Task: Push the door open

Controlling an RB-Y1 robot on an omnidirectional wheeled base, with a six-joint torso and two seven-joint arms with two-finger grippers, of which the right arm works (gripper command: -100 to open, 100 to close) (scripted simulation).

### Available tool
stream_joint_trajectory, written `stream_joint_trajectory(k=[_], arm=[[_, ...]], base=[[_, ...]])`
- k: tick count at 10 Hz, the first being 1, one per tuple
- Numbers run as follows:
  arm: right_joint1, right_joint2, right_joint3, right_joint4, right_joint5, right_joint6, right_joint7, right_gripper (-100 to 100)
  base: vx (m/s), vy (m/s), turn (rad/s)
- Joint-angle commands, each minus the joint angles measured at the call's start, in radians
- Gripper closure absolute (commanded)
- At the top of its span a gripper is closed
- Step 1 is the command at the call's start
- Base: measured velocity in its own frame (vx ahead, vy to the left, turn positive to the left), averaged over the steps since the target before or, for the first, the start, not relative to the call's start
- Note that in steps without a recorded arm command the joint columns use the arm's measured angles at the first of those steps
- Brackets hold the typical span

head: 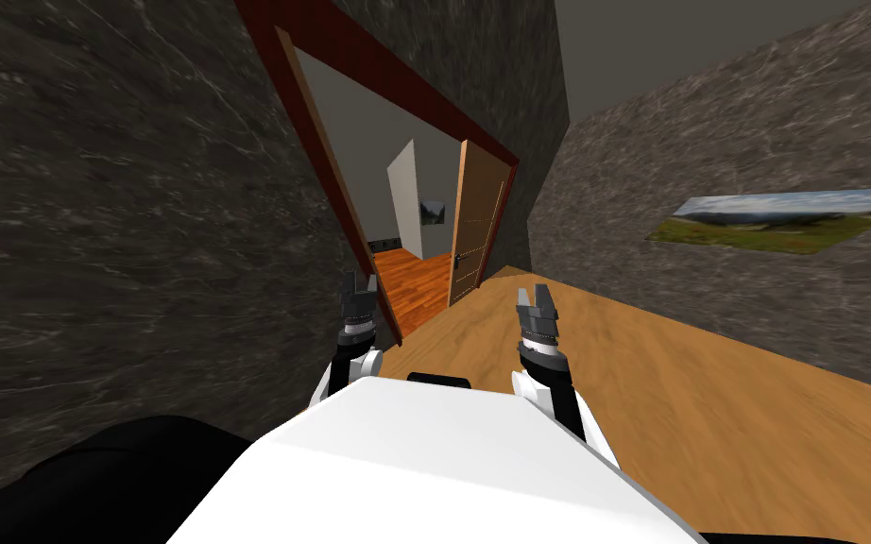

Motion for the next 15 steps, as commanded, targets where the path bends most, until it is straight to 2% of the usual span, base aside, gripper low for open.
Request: stream_joint_trajectory(k=[1, 5, 7, 15], arm=[[-0.021, -0.007, 0.008, 0.034, -0.002, 0.006, -0.006, -100], [-0.071, -0.019, 0.026, 0.112, -0.005, 0.02, -0.019, -100], [-0.11, -0.026, 0.04, 0.174, -0.008, 0.03, -0.03, -100], [-0.206, -0.04, 0.075, 0.325, -0.015, 0.057, -0.056, -100]], base=[[0.087, -0.06, 0.059], [0.149, -0.1, 0.07], [0.148, -0.092, 0.071], [0.096, -0.091, 0.057]])
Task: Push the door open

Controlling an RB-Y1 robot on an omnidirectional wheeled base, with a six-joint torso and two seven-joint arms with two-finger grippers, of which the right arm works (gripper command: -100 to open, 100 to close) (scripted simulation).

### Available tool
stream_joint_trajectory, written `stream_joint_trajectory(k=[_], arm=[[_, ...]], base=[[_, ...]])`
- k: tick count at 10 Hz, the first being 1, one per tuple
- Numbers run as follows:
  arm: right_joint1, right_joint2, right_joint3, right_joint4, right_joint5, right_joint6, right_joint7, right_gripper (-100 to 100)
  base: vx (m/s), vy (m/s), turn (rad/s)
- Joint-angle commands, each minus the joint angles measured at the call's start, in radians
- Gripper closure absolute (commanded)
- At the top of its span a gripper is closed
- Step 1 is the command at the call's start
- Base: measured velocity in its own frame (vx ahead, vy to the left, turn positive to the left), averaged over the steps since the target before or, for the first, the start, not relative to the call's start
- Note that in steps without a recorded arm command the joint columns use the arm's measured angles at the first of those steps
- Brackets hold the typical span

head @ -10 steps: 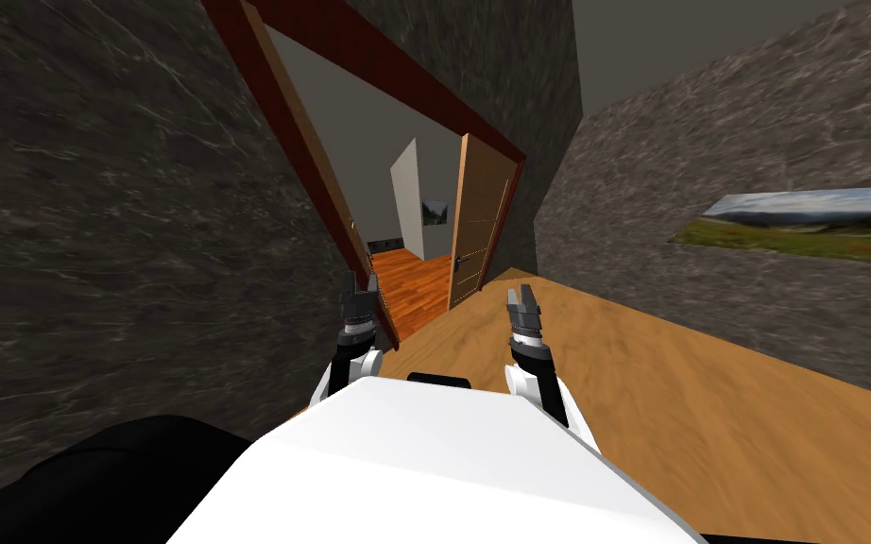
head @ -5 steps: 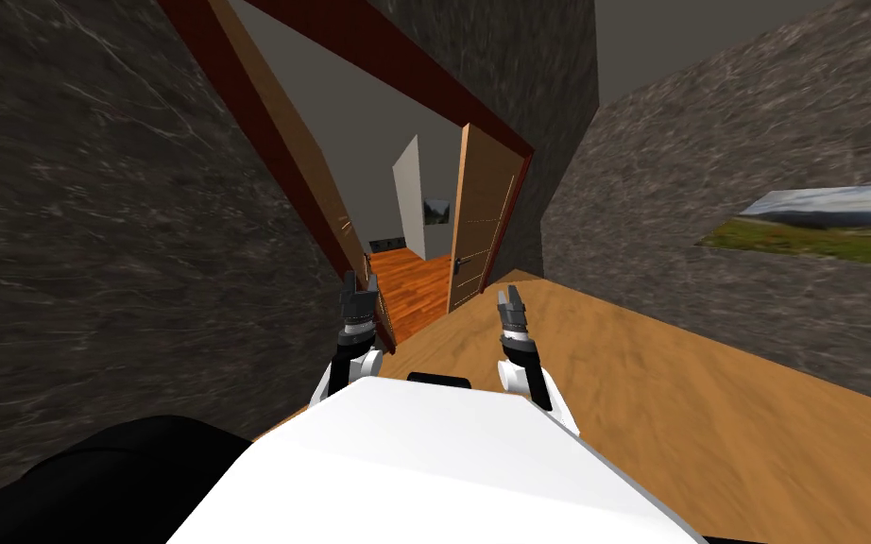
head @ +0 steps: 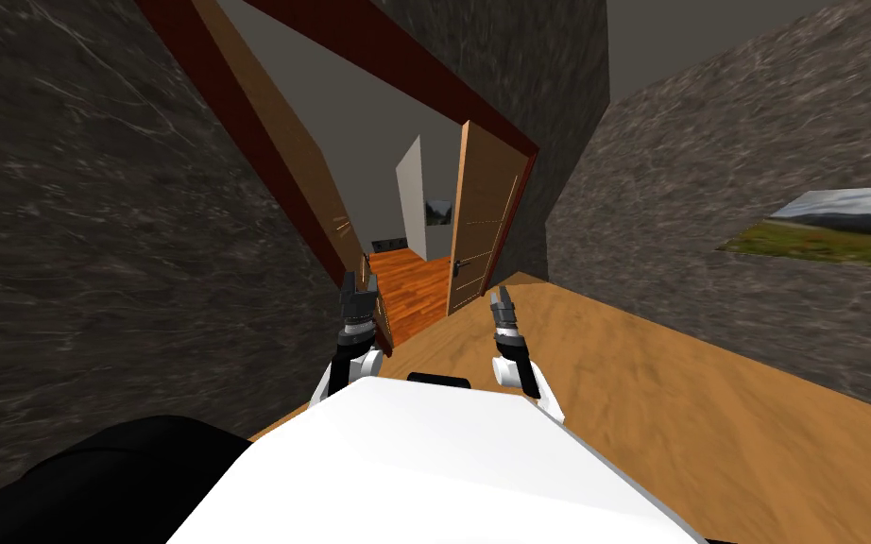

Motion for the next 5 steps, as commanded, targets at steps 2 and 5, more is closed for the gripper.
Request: stream_joint_trajectory(k=[2, 5], arm=[[-0.042, -0.004, 0.011, 0.055, -0.003, 0.017, -0.011, -100], [-0.084, -0.007, 0.026, 0.121, -0.006, 0.028, -0.022, -100]], base=[[0.105, -0.114, 0.065], [0.078, -0.097, 0.066]])
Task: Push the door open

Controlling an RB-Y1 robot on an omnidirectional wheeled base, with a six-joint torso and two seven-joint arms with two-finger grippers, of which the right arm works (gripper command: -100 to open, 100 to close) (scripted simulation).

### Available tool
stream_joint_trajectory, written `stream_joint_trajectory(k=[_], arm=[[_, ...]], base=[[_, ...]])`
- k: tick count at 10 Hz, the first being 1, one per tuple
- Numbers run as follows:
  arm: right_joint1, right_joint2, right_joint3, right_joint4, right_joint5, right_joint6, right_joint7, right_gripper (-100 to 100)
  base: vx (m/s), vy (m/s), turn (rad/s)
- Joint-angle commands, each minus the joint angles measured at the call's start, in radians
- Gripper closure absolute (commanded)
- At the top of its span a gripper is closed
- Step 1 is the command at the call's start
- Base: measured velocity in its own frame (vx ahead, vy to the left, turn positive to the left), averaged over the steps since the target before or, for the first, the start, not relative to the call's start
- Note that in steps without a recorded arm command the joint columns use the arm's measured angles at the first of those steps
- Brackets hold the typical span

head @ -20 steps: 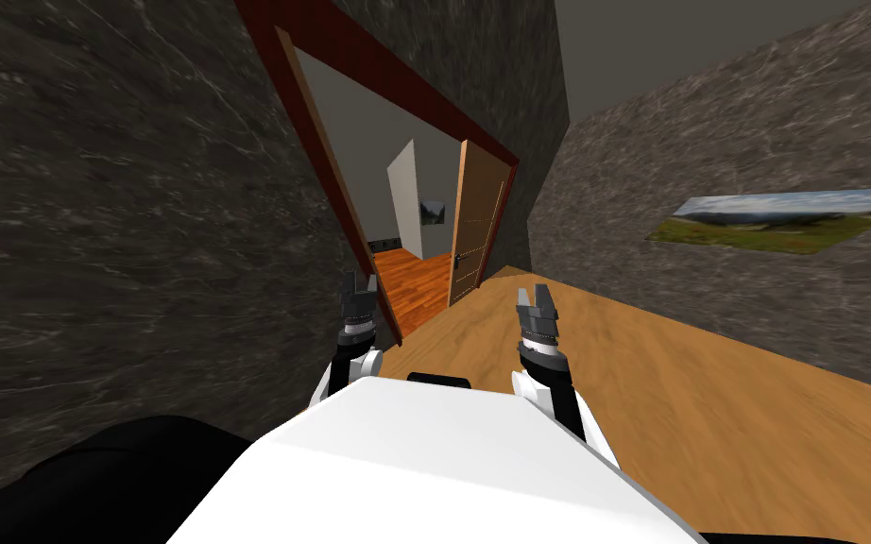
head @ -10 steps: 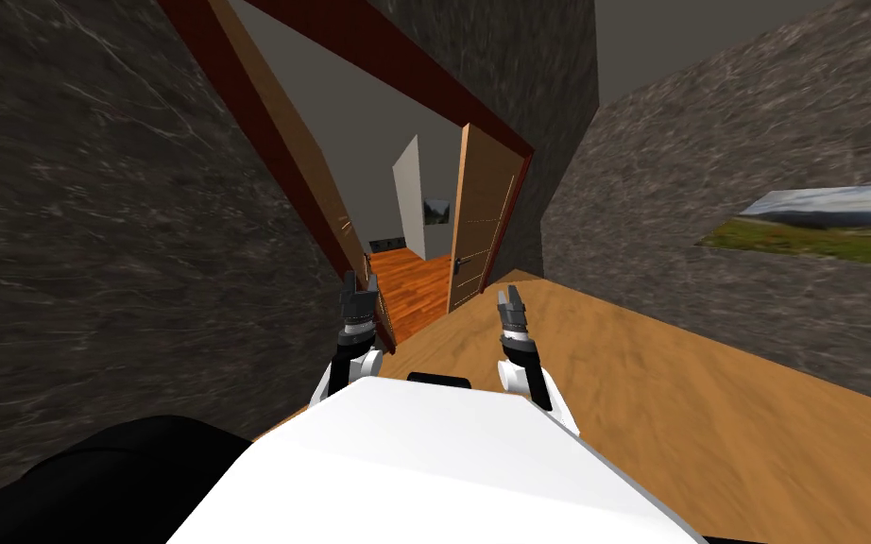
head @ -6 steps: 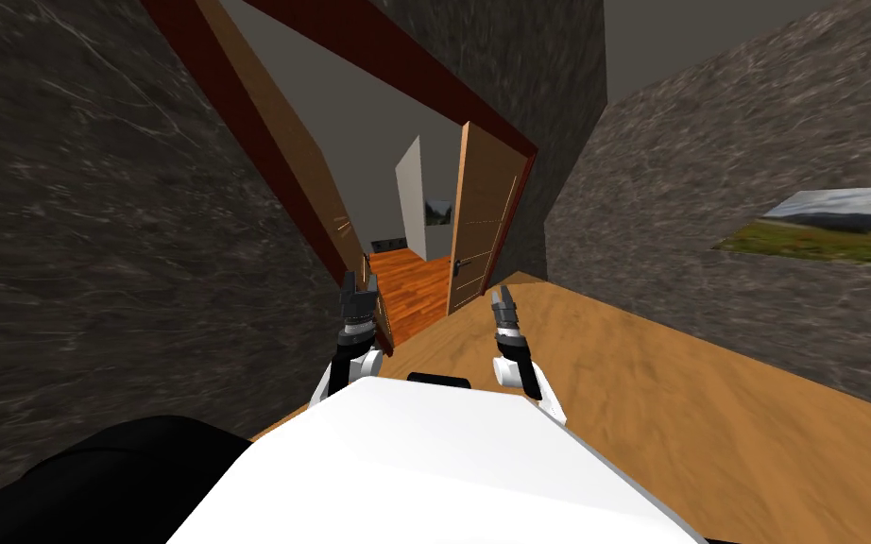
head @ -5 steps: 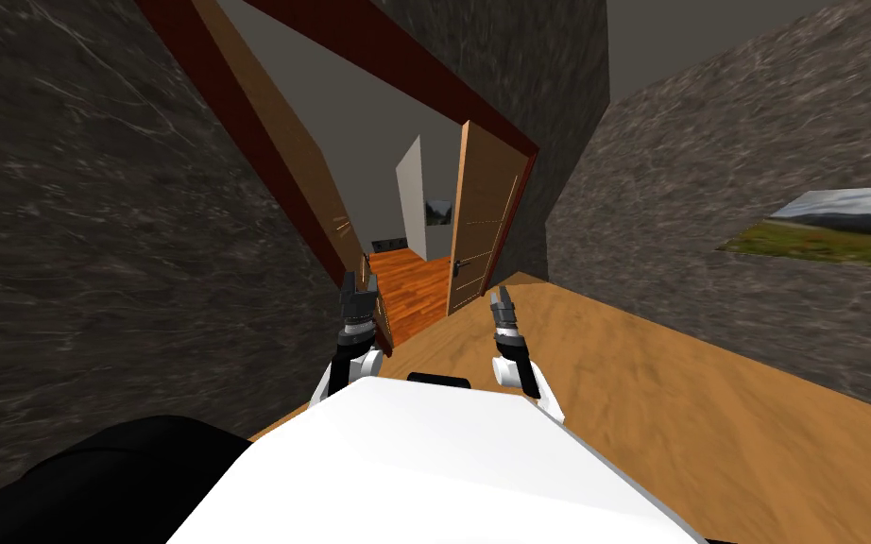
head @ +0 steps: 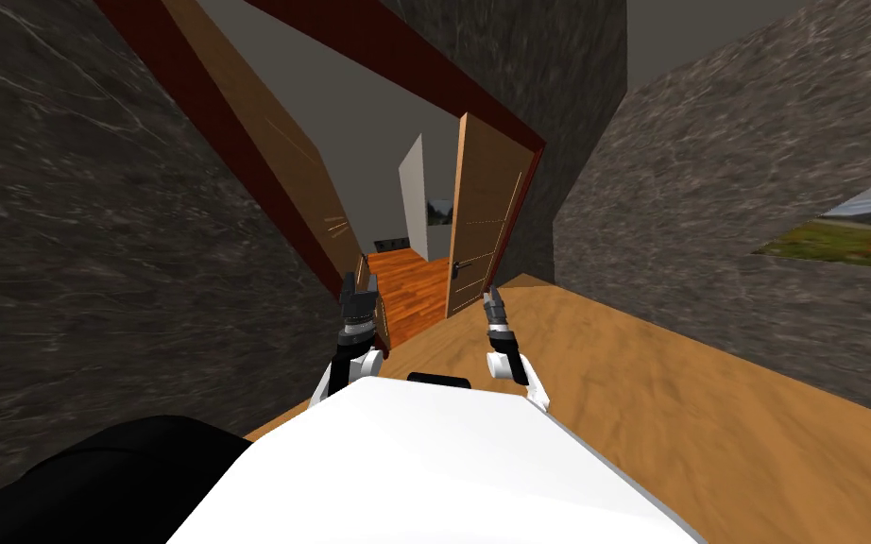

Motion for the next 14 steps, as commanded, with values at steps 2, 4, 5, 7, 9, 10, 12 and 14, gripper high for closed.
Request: stream_joint_trajectory(k=[2, 4, 5, 7, 9, 10, 12, 14], arm=[[-0.036, -0.005, 0.013, 0.058, -0.004, 0.011, -0.012, -100], [-0.065, -0.006, 0.024, 0.104, -0.006, 0.019, -0.02, -100], [-0.08, -0.007, 0.029, 0.128, -0.007, 0.023, -0.024, -100], [-0.11, -0.007, 0.04, 0.175, -0.009, 0.032, -0.032, -100], [-0.14, -0.008, 0.051, 0.222, -0.011, 0.04, -0.04, -100], [-0.155, -0.008, 0.056, 0.246, -0.012, 0.044, -0.044, -100], [-0.185, -0.007, 0.067, 0.293, -0.015, 0.052, -0.052, -100], [-0.215, -0.006, 0.078, 0.34, -0.017, 0.061, -0.06, -100]], base=[[0.086, -0.089, 0.066], [0.079, -0.101, 0.066], [0.104, -0.116, 0.069], [0.086, -0.105, 0.071], [0.091, -0.122, 0.064], [0.075, -0.12, 0.071], [0.072, -0.091, 0.073], [0.082, -0.121, 0.066]])
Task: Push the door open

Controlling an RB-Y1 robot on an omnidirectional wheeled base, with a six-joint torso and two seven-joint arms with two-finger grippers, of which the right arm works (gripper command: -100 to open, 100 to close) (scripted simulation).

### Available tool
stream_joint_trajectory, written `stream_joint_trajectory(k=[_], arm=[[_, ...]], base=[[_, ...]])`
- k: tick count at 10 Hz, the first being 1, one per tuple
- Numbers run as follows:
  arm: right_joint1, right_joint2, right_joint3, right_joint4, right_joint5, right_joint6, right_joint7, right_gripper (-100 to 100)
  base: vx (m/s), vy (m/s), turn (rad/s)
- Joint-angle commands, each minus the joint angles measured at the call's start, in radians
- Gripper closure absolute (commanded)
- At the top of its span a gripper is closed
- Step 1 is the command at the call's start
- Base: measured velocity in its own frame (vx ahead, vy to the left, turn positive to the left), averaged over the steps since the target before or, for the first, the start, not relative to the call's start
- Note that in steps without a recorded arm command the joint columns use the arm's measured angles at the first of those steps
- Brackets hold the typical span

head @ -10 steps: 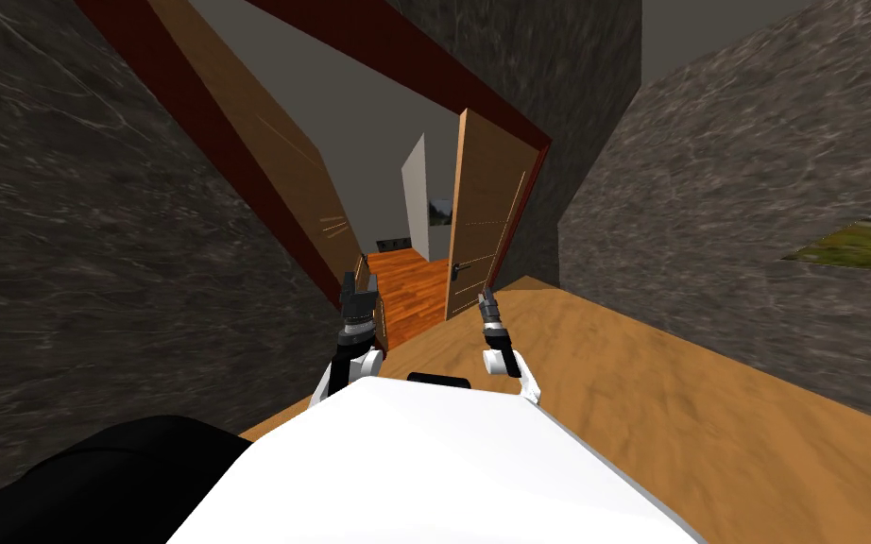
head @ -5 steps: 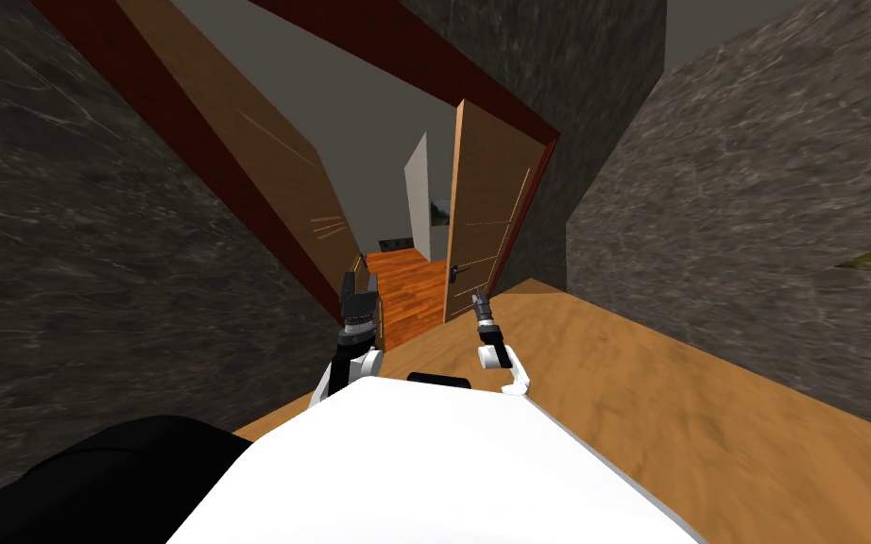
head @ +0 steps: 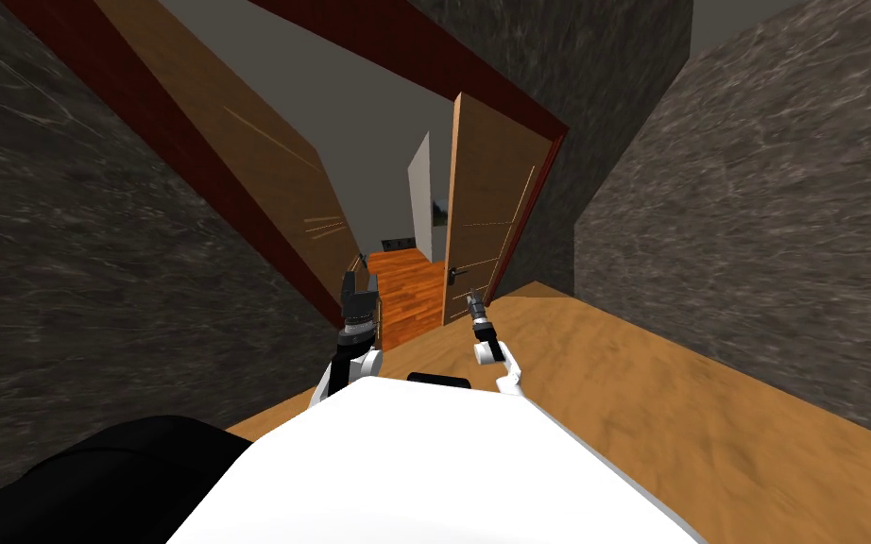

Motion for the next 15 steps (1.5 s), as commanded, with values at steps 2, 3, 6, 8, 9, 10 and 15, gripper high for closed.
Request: stream_joint_trajectory(k=[2, 3, 6, 8, 9, 10, 15], arm=[[-0.039, 0.005, 0.015, 0.061, -0.002, 0.013, -0.008, -100], [-0.053, 0.006, 0.02, 0.084, -0.003, 0.017, -0.012, -100], [-0.096, 0.009, 0.036, 0.151, -0.006, 0.029, -0.024, -100], [-0.123, 0.011, 0.046, 0.194, -0.008, 0.037, -0.031, -100], [-0.137, 0.012, 0.051, 0.216, -0.009, 0.04, -0.035, -100], [-0.137, 0.012, 0.051, 0.216, -0.009, 0.04, -0.035, -100], [-0.211, 0.022, 0.078, 0.333, -0.014, 0.061, -0.055, -100]], base=[[0.078, -0.126, 0.071], [0.072, -0.107, 0.069], [0.064, -0.096, 0.064], [0.089, -0.137, 0.061], [0.059, -0.104, 0.077], [0.037, -0.064, 0.016], [0.072, -0.117, 0.063]])
